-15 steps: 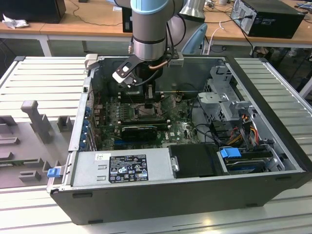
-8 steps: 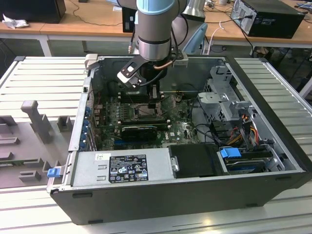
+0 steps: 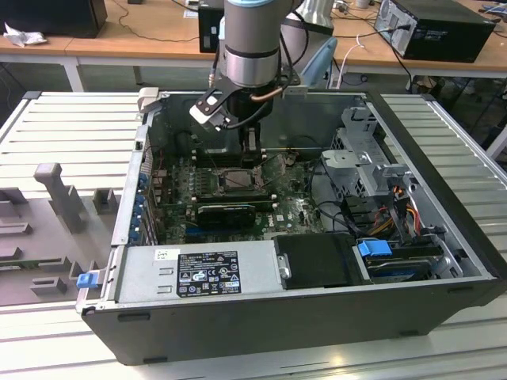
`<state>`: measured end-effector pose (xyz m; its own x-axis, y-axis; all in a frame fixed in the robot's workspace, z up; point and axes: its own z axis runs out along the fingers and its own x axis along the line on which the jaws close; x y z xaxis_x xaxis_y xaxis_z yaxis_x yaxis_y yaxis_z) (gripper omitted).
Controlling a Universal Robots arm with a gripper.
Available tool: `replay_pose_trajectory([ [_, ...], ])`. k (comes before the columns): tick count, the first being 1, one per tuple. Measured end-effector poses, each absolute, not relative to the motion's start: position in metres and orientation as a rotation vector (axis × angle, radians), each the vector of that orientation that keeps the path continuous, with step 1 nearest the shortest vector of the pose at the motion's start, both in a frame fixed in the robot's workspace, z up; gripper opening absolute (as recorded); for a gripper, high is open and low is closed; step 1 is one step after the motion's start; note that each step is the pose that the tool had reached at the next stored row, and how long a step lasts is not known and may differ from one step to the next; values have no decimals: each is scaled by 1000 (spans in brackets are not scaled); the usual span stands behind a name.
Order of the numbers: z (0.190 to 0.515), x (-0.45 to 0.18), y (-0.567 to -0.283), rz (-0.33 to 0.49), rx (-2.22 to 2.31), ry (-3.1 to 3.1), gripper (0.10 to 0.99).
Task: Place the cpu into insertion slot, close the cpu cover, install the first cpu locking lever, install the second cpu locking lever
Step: 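Close the cpu cover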
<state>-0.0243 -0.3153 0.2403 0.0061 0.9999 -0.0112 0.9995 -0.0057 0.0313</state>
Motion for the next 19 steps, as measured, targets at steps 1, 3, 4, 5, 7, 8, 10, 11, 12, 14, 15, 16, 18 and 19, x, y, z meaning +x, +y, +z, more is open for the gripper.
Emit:
replay_pose_trajectory([
  [1,246,-24,-315,22,2206,2194,106],
  [3,251,-24,-315,22,2206,2193,106],
  [4,253,-24,-315,22,2206,2193,106],
  [5,255,-24,-315,22,2206,2193,106],
  [7,256,-24,-315,22,2206,2193,106],
  [8,257,-24,-315,22,2206,2193,106],
  [10,258,-24,-315,22,2206,2193,106],
  [11,258,-24,-315,22,2206,2193,106],
  [12,259,-24,-315,22,2206,2193,106],
  [14,260,-24,-314,22,2206,2193,106],
  [15,260,-24,-314,22,2206,2193,106],
  [16,260,-24,-314,22,2206,2193,106],
  [18,261,-24,-314,21,2206,2193,106],
  [19,262,-24,-314,21,2206,2193,106],
])
